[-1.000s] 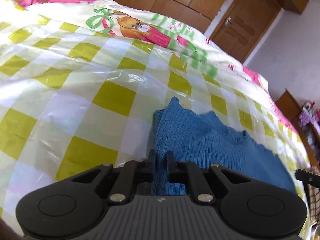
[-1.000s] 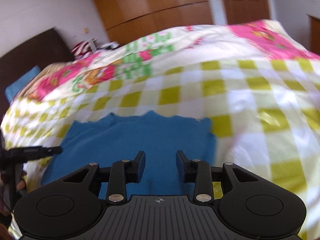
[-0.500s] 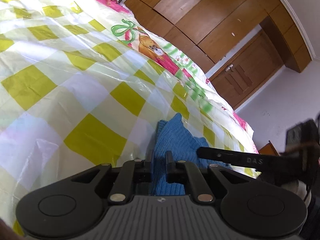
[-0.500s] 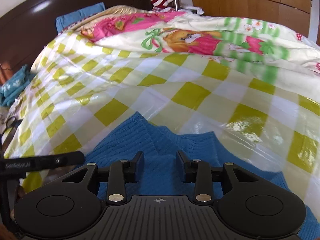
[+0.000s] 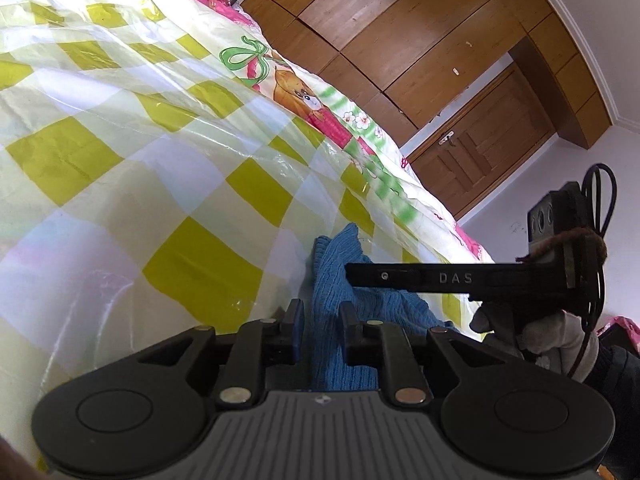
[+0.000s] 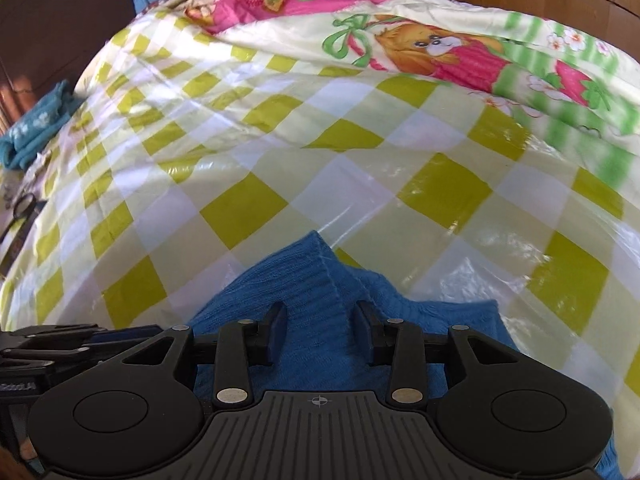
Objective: Fold small clothes
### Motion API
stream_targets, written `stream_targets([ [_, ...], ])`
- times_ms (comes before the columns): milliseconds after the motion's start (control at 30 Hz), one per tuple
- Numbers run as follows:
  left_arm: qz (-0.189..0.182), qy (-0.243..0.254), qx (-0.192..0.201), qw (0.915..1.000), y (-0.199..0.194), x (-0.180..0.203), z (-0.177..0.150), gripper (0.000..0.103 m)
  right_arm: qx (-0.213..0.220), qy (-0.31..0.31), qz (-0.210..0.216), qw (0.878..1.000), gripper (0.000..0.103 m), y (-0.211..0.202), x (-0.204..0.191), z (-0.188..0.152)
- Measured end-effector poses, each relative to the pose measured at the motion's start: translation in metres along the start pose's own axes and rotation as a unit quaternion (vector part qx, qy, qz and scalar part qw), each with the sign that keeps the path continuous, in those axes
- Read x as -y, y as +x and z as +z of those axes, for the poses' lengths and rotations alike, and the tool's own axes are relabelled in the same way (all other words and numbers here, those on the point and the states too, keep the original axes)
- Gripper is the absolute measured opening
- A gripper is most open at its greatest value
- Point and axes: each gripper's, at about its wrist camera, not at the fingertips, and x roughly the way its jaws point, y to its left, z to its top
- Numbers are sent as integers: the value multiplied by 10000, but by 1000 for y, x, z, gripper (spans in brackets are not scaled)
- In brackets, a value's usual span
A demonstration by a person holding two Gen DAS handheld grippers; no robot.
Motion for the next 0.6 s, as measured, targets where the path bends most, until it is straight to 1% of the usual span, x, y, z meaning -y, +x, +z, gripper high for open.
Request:
stream_targets([
  [33, -14, 14, 10, 10000, 0, 0, 0, 34, 10, 14, 30, 10000, 29, 0, 0, 2],
  [67, -35, 25, 12, 10000, 0, 0, 0, 36, 9, 32, 48, 10000, 20, 0, 0, 3],
  [133, -70, 0, 31, 10000, -1, 0, 0, 37, -24, 62, 99, 9999, 6, -3, -1, 5],
  [167, -91, -24, 42, 9999, -2, -1, 0, 37, -25, 60, 120, 9999, 3, -4, -3, 6],
  [233, -97, -83, 123, 9998, -5, -3, 0, 37, 88, 10, 82, 9999, 2, -12, -8, 7],
  [300, -99, -103, 254, 9996, -10, -4, 2, 39, 303, -16, 97, 9995, 2, -21, -15, 13],
  [333, -84, -102, 311, 9994, -13, -5, 2, 43, 423, -5, 130, 9990, 2, -26, -18, 17],
  [367, -82, -103, 326, 9994, -13, -5, 2, 45, 499, -12, 170, 9986, 2, -29, -20, 22],
  [433, -63, -85, 314, 9994, -12, -5, 1, 46, 582, -26, 143, 9982, 2, -25, -24, 31],
  [500, -31, 30, 298, 9995, -11, -2, 0, 47, 454, 87, 37, 9989, 3, -11, -24, 37],
  [533, -25, 102, 267, 9996, -10, 0, -1, 49, 407, 131, -67, 9991, 6, -5, -24, 36],
  [567, -5, 172, 231, 9996, -8, 2, -2, 51, 478, 163, -260, 9984, 10, -4, -24, 34],
  [600, 29, 246, 199, 9995, -7, 5, -3, 51, 577, 189, -363, 9975, 11, -9, -22, 31],
])
